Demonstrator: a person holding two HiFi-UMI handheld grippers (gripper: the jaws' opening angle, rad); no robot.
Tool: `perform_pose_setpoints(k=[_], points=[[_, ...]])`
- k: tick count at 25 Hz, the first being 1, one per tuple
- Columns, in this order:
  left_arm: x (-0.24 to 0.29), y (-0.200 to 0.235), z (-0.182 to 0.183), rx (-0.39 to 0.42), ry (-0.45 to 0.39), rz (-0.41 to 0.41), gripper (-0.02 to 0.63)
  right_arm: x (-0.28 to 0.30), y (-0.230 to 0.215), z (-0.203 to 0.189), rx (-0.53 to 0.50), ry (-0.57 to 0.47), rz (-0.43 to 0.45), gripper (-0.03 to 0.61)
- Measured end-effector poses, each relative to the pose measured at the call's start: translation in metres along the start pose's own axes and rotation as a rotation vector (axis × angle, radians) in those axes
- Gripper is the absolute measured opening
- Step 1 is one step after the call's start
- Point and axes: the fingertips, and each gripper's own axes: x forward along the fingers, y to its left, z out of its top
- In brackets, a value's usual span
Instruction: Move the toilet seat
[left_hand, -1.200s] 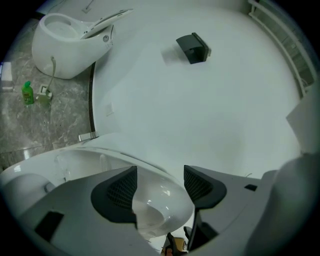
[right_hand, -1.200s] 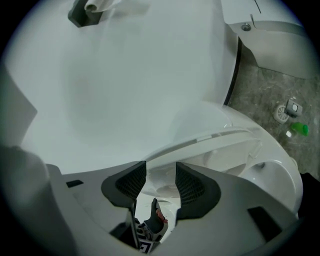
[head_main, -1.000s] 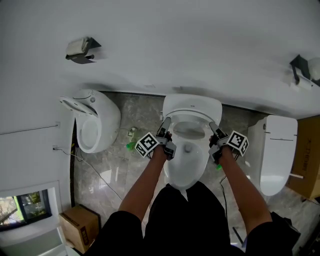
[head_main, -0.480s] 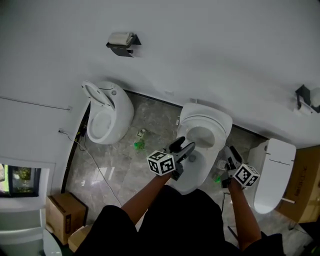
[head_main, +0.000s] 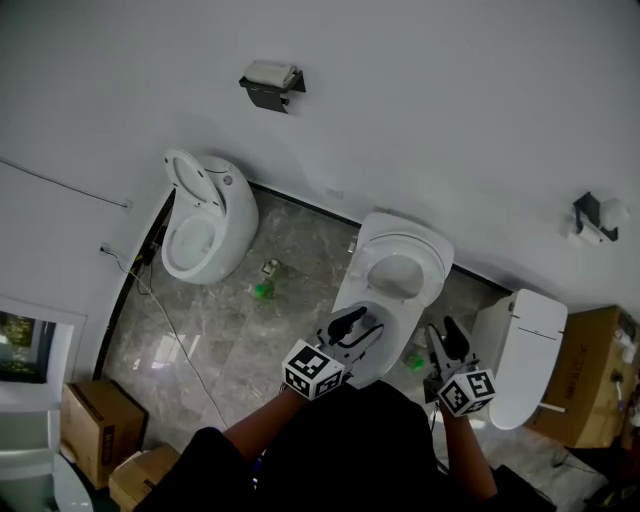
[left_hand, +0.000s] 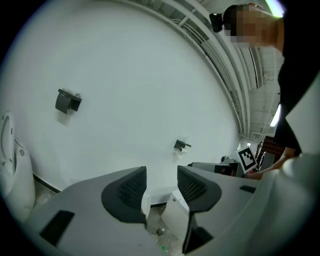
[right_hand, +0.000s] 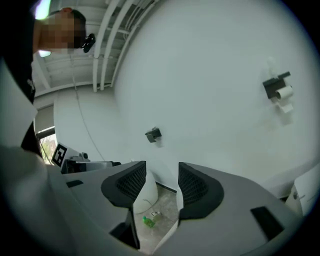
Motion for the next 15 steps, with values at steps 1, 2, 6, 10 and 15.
perform_pose_setpoints(k=[1,2,6,10,15], points=[[-0.008,-0.002,0.006,0.000,-0.029,-0.005,0.191,0.001,0.015,0.002,-0.042,-0.001,0.012,0.202],[-0.017,-0.003,0.013,-0.003,-0.067,-0.012,0.167,0.002,0.030,0.003,-0.071,-0.009,0.024,0.202],[-0.066,0.007,0.039,-0.016,-0.185,-0.019,0.026,0.001,0.084,0.010,-0.044,-0.084,0.033,0.201],[-0.101,0.021,0.040,0.117,-0.089,0.010,0.015,0.002,0.123,0.010,-0.061,-0.098,-0.018,0.192],[-0.139,0.021,0.038,0.235,-0.010,-0.058,0.015,0.016,0.183,-0.011,-0.194,-0.004,-0.008,0.190]])
